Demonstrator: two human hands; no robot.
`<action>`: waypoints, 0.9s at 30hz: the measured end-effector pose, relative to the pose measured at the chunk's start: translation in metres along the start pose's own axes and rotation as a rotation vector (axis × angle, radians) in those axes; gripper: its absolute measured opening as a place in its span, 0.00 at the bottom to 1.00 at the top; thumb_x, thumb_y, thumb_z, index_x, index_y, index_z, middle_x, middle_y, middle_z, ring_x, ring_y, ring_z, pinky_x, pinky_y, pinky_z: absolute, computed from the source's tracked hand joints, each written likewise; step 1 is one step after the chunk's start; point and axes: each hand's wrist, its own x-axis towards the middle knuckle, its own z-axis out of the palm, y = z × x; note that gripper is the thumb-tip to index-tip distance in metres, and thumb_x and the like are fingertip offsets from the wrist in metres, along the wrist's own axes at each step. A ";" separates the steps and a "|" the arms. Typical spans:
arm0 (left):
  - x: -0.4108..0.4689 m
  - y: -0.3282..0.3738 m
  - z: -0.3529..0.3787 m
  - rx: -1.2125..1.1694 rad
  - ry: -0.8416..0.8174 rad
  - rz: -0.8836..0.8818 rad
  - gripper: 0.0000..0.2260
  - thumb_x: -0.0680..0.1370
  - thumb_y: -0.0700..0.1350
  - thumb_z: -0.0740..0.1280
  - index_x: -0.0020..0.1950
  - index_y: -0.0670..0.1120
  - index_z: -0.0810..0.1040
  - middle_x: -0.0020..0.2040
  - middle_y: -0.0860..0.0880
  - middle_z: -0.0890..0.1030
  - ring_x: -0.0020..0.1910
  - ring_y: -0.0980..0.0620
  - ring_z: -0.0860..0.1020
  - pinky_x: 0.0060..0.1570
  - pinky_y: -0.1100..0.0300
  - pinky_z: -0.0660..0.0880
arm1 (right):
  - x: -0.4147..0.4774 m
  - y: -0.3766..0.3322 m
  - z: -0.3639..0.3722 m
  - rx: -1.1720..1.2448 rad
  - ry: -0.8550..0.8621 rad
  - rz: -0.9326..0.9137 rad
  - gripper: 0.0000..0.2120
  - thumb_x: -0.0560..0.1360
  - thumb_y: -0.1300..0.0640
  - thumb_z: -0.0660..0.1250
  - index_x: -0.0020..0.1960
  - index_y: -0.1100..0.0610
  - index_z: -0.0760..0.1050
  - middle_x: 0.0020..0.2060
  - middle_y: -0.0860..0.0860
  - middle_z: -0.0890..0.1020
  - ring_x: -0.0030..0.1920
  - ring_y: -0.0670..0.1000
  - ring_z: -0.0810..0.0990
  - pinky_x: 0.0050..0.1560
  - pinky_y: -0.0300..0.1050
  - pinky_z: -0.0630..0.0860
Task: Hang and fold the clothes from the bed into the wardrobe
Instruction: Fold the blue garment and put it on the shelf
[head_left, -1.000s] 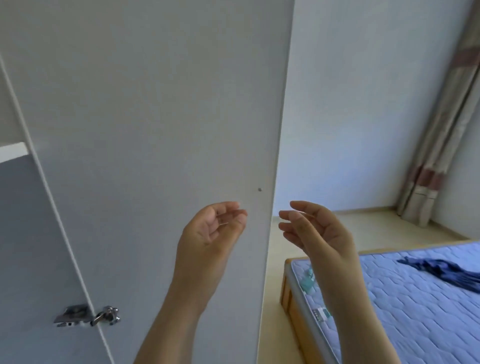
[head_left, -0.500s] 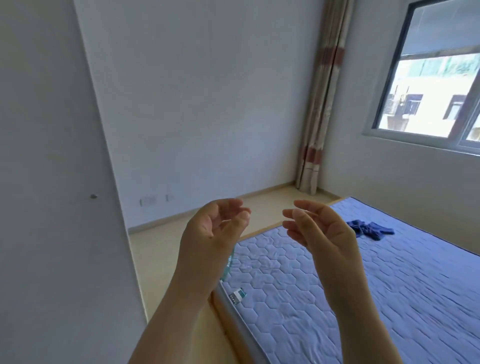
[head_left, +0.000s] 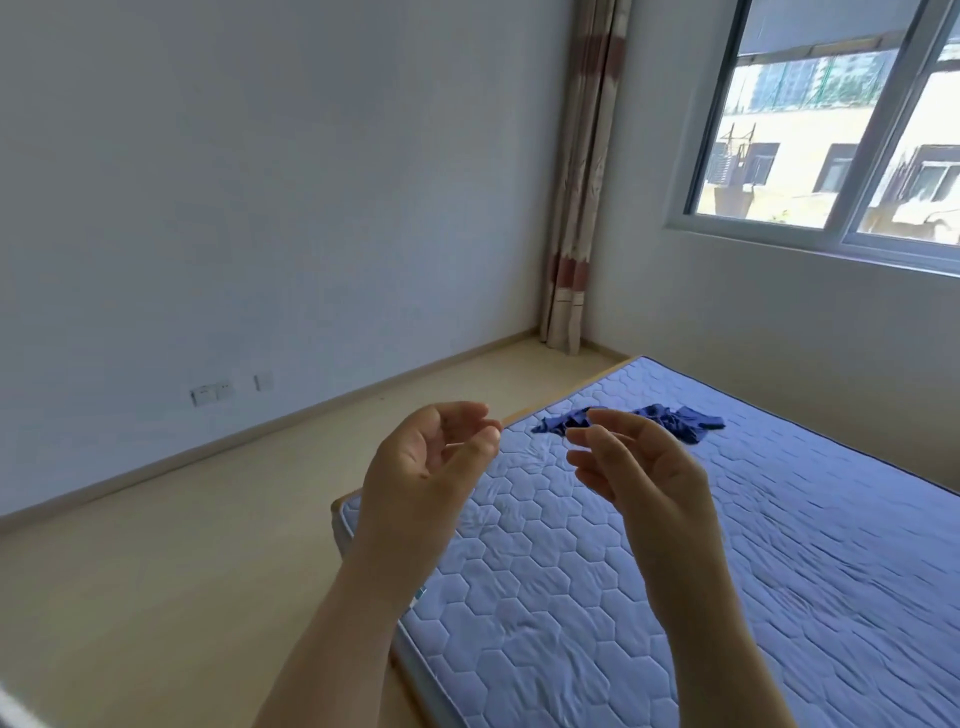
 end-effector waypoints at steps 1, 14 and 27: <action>0.009 -0.005 0.000 0.003 -0.008 -0.005 0.07 0.75 0.41 0.71 0.53 0.46 0.80 0.49 0.47 0.85 0.52 0.45 0.82 0.61 0.46 0.76 | 0.008 0.006 0.003 -0.006 0.003 0.005 0.07 0.76 0.57 0.68 0.54 0.55 0.80 0.44 0.52 0.86 0.45 0.50 0.85 0.46 0.38 0.81; 0.161 -0.033 -0.080 0.014 -0.019 0.024 0.14 0.69 0.51 0.69 0.52 0.49 0.81 0.49 0.50 0.85 0.51 0.48 0.83 0.60 0.44 0.77 | 0.119 0.058 0.127 -0.015 -0.062 0.006 0.11 0.74 0.55 0.68 0.55 0.57 0.79 0.45 0.51 0.86 0.46 0.50 0.85 0.48 0.39 0.81; 0.307 -0.076 -0.117 0.088 0.074 0.006 0.06 0.76 0.42 0.69 0.52 0.48 0.81 0.48 0.50 0.85 0.49 0.49 0.83 0.59 0.45 0.77 | 0.256 0.124 0.221 0.030 -0.161 0.030 0.08 0.75 0.57 0.68 0.53 0.56 0.79 0.45 0.52 0.86 0.46 0.52 0.85 0.49 0.42 0.81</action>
